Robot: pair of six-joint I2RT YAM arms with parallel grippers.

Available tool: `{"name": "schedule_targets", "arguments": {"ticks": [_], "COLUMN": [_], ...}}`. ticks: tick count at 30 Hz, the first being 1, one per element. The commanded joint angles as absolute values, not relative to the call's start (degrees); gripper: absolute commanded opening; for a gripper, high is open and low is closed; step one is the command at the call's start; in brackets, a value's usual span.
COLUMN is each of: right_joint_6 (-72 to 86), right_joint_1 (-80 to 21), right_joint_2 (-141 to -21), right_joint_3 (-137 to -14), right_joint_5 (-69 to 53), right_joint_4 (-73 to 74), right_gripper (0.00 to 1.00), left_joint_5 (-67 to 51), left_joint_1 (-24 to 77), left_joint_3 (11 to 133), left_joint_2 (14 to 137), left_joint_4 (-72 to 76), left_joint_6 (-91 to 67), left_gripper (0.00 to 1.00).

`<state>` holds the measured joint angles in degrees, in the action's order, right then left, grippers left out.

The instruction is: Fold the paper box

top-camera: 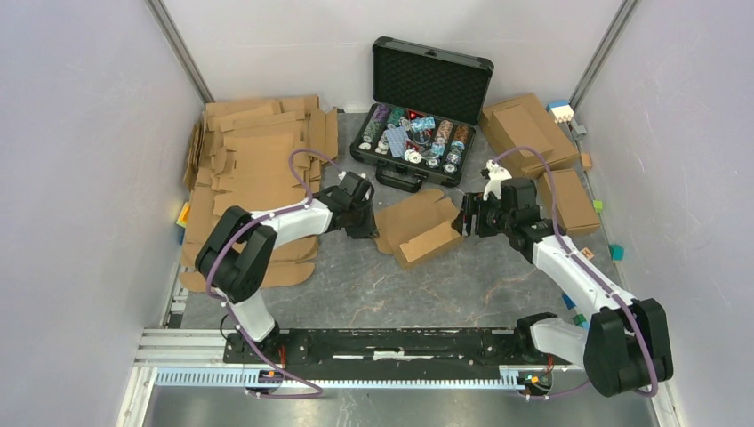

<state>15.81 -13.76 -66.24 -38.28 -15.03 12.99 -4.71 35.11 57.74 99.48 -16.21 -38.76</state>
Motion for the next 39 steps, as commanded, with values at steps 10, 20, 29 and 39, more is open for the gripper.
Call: {"name": "schedule_targets", "arguments": {"ticks": [10,20,29,39], "right_joint_6": [12.92,12.56,10.22,11.12], "right_joint_1": [-13.74,-13.79,-13.77,-13.89], "right_joint_2": [-56.38,-41.93,-39.18,-43.87], "right_joint_3": [-32.34,-29.35,-25.23,-30.62], "right_joint_5": [-16.80,-16.17,-19.47,-16.86], "right_joint_4": [14.41,15.80,11.65,10.51], "right_gripper": [0.77,0.84,0.63,0.57], "left_joint_5": [3.50,22.33,30.21,29.09], "left_joint_1": [38.89,49.93,55.18,55.45], "left_joint_3": [58.81,52.36,39.92,36.93], "left_joint_2": [90.07,77.78,69.30,67.45], "left_joint_4": [-15.19,-8.84,5.78,9.99], "left_joint_6": [-30.82,-18.50,-13.33,-11.70], "left_gripper": [0.02,0.02,0.02,0.02]}}
